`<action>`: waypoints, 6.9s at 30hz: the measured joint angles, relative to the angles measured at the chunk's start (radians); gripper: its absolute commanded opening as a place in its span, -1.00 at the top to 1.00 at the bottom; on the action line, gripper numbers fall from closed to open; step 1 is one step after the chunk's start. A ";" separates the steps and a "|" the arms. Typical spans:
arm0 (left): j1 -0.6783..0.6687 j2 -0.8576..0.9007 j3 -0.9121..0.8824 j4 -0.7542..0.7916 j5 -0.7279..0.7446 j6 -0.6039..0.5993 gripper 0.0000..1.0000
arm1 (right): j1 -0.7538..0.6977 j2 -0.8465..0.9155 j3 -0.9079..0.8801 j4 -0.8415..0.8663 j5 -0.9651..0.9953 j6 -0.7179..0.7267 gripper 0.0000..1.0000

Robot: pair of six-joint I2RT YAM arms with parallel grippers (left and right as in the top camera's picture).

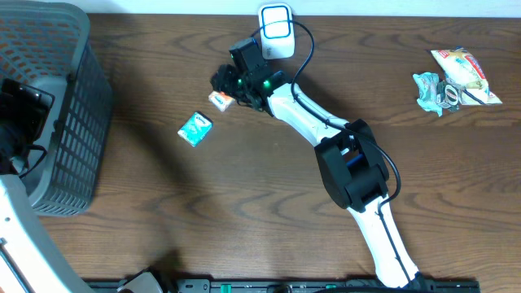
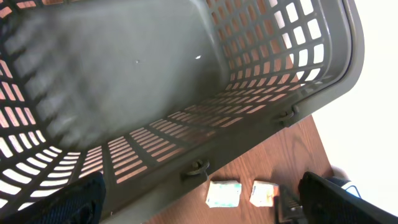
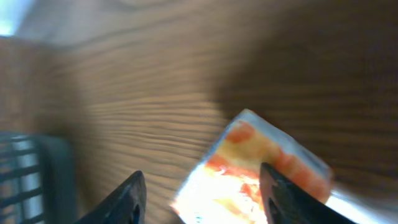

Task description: Scan the item barcode

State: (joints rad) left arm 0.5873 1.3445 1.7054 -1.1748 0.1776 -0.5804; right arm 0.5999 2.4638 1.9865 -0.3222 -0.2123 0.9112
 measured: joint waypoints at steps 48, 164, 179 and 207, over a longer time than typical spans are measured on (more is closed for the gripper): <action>0.000 0.000 0.000 0.000 0.000 0.000 -0.95 | -0.013 -0.496 -0.001 -1.236 0.599 -0.225 -0.99; 0.000 0.000 0.000 0.001 0.000 0.000 -0.96 | -0.500 -0.524 -0.924 -0.523 -0.616 -0.689 0.16; 0.000 0.000 0.000 0.000 0.000 0.000 -0.96 | -0.412 -0.592 -0.861 -0.652 -0.597 -0.837 -0.28; 0.000 0.000 0.000 0.000 0.000 0.000 -0.96 | -0.295 -0.787 -0.857 -0.530 -0.355 -0.615 -0.98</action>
State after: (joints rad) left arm 0.5873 1.3445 1.7054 -1.1744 0.1780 -0.5804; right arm 0.3046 1.6764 1.1294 -0.8524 -0.5674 0.2966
